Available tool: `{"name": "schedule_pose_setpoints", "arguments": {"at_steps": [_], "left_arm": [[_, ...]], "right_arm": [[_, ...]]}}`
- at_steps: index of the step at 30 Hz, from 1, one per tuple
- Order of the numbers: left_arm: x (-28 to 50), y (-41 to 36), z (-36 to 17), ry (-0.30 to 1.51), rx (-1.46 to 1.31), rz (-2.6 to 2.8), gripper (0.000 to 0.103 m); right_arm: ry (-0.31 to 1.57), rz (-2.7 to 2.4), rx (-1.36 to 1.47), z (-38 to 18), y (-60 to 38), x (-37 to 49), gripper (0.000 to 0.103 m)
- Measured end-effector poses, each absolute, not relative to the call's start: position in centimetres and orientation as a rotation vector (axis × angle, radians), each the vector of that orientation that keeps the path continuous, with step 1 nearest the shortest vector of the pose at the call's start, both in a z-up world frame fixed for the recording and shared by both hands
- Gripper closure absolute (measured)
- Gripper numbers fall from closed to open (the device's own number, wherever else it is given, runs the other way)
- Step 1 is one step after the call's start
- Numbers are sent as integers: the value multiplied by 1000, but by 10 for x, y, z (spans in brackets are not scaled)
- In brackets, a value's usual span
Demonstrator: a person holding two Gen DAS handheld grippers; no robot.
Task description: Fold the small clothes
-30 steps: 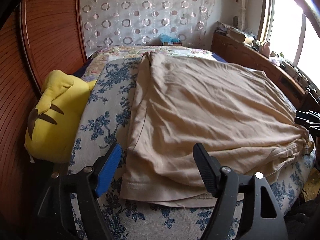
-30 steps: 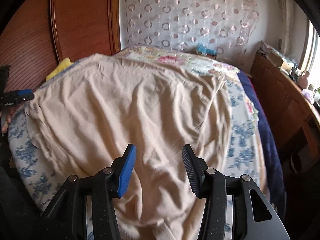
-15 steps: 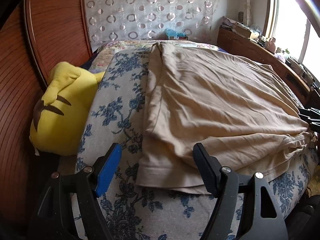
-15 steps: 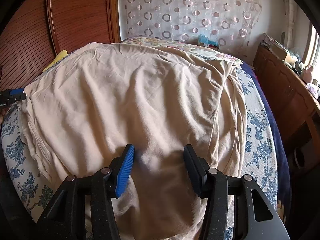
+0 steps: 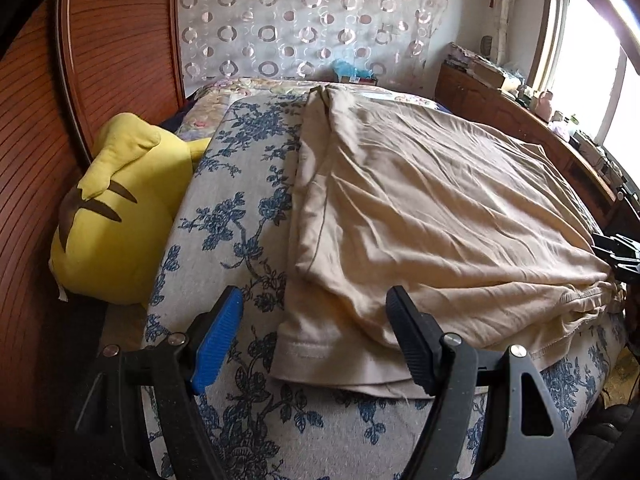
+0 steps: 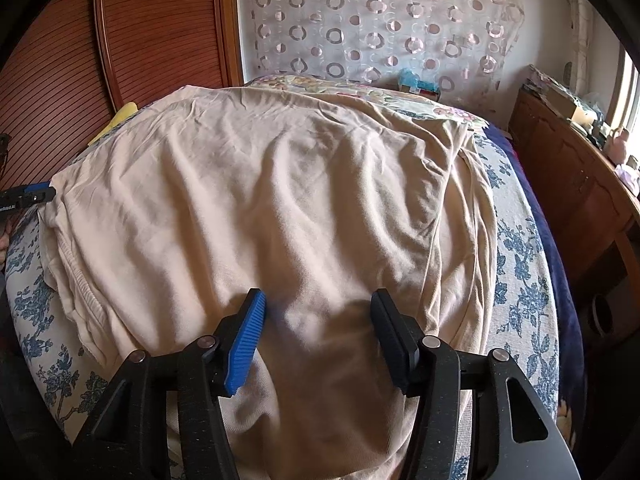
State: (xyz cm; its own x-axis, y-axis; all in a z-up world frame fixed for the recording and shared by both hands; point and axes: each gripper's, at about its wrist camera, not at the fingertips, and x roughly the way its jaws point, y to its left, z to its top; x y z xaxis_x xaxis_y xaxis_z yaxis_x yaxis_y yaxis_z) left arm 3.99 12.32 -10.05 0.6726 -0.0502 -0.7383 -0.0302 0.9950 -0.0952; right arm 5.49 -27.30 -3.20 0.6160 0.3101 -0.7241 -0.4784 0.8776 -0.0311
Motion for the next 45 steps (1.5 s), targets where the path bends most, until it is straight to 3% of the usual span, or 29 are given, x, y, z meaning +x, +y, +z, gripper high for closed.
{"name": "schedule_pose_setpoints", "arguments": {"at_steps": [3, 7, 13, 18, 29, 39, 41, 43, 45], "left_arm": [[42, 122, -99, 823, -94, 5, 44], [45, 124, -101, 825, -110, 4, 58], [45, 121, -102, 836, -87, 5, 61], [46, 117, -99, 828, -103, -24, 97], [34, 80, -38, 643, -73, -117, 98], [41, 60, -31, 618, -79, -192, 99], [44, 51, -26, 606, -69, -202, 100], [46, 43, -22, 596, -59, -214, 100], [49, 36, -18, 589, -51, -228, 100]], "right_arm": [[785, 460, -230, -32, -273, 55, 46], [785, 459, -230, -32, -272, 55, 46], [786, 462, -230, -32, -273, 55, 46], [786, 464, -230, -32, -273, 55, 46], [787, 469, -230, -33, -271, 55, 43], [790, 480, -235, -34, -265, 53, 36], [791, 475, -238, -34, -264, 52, 34], [796, 458, -241, -35, -264, 51, 24], [811, 438, -226, -35, -266, 52, 22]]}}
